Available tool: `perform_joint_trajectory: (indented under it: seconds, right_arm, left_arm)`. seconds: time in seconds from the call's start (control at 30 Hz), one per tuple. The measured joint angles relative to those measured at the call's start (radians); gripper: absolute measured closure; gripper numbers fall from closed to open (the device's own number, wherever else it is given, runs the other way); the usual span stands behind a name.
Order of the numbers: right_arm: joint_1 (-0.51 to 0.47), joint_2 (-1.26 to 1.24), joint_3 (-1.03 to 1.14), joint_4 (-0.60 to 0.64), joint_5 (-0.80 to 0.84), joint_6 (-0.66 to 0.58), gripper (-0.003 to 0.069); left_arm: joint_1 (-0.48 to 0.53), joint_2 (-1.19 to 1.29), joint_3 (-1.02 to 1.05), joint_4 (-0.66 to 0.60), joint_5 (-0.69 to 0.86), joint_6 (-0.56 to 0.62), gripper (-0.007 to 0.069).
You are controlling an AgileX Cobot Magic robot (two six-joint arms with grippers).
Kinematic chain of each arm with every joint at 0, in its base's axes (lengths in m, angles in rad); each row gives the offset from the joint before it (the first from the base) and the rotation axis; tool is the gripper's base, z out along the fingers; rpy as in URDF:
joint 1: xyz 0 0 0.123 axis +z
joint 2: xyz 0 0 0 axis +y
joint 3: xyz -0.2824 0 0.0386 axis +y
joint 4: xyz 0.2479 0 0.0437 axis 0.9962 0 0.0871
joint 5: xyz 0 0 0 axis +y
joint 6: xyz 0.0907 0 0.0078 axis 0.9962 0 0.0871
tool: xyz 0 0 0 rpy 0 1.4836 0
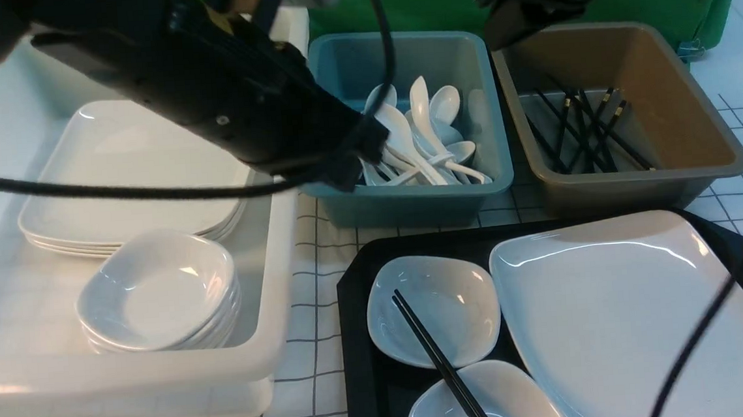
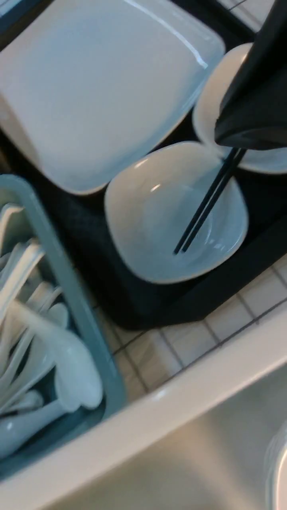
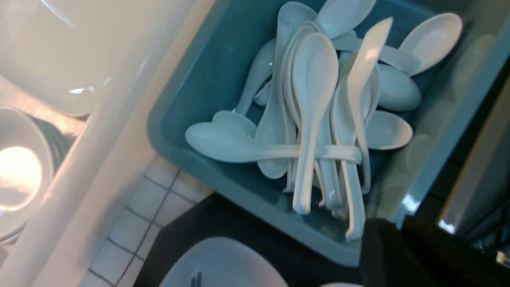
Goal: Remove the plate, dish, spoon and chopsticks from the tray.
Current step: Use the left arm to grab a pair of chopsticks from the plate
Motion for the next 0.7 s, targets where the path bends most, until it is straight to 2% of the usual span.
perform_joint_trajectory:
  seconds: [0.03, 0.13, 0.17, 0.2, 0.3, 0.37, 0.47, 0.7]
  right_arm:
    - [0.0, -0.098, 0.09, -0.039, 0.002, -0.001, 0.0632]
    - [0.0, -0.195, 0.191, -0.093, 0.003, 0.0, 0.0629]
    - [0.0, -0.256, 0.263, -0.133, 0.005, 0.001, 0.0619]
    - [0.0, -0.284, 0.288, -0.142, 0.005, 0.001, 0.0615]
    - [0.0, -0.436, 0.517, -0.185, 0.006, 0.003, 0.0562]
    - [0.0, -0.462, 0.557, -0.186, 0.003, 0.003, 0.055]
    - [0.0, -0.563, 0.692, -0.187, -0.019, 0.005, 0.0508]
    - [0.0, -0.697, 0.806, -0.188, -0.034, 0.027, 0.0482]
  left_arm:
    - [-0.07, 0.0, 0.011, 0.032, 0.009, -0.064, 0.0627]
    - [-0.153, 0.011, 0.025, 0.073, 0.02, -0.15, 0.0627]
    - [-0.224, 0.031, 0.033, 0.106, 0.027, -0.231, 0.0627]
    - [-0.232, 0.035, 0.033, 0.11, 0.028, -0.231, 0.0627]
    - [-0.35, 0.116, 0.036, 0.174, 0.035, -0.401, 0.0609]
    - [-0.369, 0.139, 0.036, 0.181, 0.035, -0.427, 0.0599]
    - [-0.399, 0.214, 0.036, 0.184, 0.033, -0.519, 0.0526]
    - [-0.398, 0.324, 0.037, 0.184, -0.001, -0.691, 0.0244]
